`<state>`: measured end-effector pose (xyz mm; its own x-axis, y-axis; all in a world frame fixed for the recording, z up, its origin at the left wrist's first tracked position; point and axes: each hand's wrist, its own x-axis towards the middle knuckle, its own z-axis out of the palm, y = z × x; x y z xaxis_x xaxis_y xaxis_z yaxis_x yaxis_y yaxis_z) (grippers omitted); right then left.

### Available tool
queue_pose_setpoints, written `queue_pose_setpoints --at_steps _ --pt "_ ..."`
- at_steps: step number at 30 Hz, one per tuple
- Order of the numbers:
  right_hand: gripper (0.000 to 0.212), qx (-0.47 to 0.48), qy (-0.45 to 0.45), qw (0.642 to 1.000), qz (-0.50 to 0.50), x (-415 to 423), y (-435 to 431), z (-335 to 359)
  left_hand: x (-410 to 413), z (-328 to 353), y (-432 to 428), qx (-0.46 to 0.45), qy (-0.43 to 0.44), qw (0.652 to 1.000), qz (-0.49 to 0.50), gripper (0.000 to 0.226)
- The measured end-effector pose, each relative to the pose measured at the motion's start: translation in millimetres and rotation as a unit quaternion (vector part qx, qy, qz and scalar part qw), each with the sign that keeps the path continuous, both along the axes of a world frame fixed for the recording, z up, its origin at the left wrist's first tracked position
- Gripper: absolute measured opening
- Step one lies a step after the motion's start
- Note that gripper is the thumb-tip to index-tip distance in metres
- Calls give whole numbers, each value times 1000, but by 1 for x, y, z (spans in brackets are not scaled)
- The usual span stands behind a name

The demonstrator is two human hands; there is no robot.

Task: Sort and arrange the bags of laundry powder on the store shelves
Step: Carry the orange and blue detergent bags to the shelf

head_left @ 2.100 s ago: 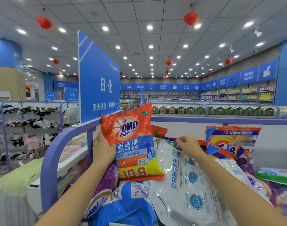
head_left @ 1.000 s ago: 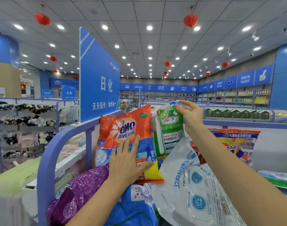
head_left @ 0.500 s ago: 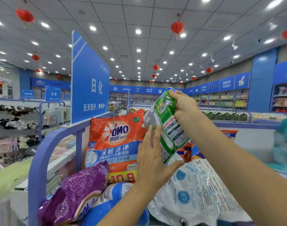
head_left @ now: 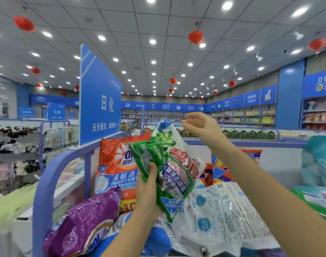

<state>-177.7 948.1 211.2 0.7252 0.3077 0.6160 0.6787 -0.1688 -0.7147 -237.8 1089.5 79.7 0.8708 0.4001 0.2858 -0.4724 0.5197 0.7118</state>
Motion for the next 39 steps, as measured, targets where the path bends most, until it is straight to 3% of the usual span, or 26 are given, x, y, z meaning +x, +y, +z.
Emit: queue_pose_setpoints --at_steps 4,9,12,21,25,33,37,39 --pt "41 -124 29 992 -24 10 11 -30 -6 -3 3 -76 2 985 -158 67" --pt "39 -4 -24 998 -61 4 21 -41 -4 -5 8 -99 -82 959 -253 66" --pt "38 58 -30 996 -56 -3 20 -39 5 -6 12 -112 -65 972 -193 53" --pt "36 56 -87 991 -80 -1 25 -31 13 -5 5 -57 39 997 42 48" --pt "34 110 -86 988 -64 4 22 -27 10 -6 3 -57 62 996 44 53" --pt "22 247 36 968 -15 6 19 -26 -2 -11 6 -82 2 995 -63 42" --pt "18 237 -21 971 -25 -3 22 -18 -7 3 12 -76 -37 996 -41 37" --pt "16 241 -39 970 -19 -9 21 -15 -11 8 10 -79 -25 997 -6 51"
